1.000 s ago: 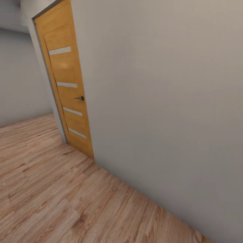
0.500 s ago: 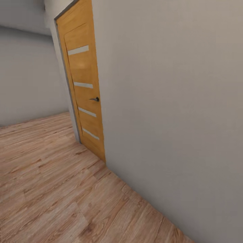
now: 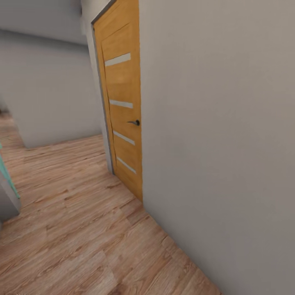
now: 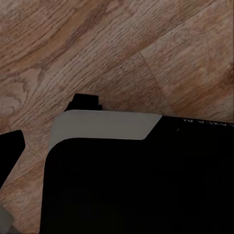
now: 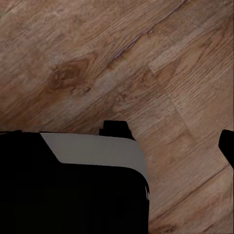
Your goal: Move the two storage containers from the living room to the garage. In the garage, place one container on the floor and stack the other container on top of it (either order is fine).
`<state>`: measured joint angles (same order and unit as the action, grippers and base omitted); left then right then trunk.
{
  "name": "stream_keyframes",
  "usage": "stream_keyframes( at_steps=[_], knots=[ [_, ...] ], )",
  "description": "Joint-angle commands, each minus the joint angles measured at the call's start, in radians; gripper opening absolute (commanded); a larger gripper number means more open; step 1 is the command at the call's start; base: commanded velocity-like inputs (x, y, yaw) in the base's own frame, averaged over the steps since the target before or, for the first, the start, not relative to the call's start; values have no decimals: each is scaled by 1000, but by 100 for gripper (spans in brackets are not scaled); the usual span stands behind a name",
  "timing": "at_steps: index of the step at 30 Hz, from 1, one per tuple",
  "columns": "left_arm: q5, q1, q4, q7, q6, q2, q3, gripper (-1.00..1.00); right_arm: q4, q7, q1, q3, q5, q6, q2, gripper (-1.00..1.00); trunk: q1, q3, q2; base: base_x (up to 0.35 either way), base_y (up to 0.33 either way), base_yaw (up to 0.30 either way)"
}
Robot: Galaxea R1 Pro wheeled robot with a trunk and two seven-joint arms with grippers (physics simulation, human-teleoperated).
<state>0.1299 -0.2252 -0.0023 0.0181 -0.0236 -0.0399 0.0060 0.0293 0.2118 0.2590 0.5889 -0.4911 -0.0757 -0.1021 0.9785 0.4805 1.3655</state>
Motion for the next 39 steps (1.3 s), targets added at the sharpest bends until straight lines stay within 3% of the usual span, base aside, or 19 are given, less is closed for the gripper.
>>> stream_keyframes(
  at_steps=[1, 6, 39],
  knots=[
    [8, 0, 1, 2, -2, 0, 0, 100, 3, 1, -1, 9, 4, -6, -1, 100, 1, 1, 0, 297, 0, 279],
    [8, 0, 1, 2, -2, 1, 0, 100, 3, 1, -4, 9, 42, -8, -2, 100, 1, 1, 0, 296, 0, 279],
    [8, 0, 1, 2, -2, 2, 0, 100, 3, 3, -4, 9, 44, -11, -2, 100, 1, 1, 0, 293, 0, 279]
  ],
)
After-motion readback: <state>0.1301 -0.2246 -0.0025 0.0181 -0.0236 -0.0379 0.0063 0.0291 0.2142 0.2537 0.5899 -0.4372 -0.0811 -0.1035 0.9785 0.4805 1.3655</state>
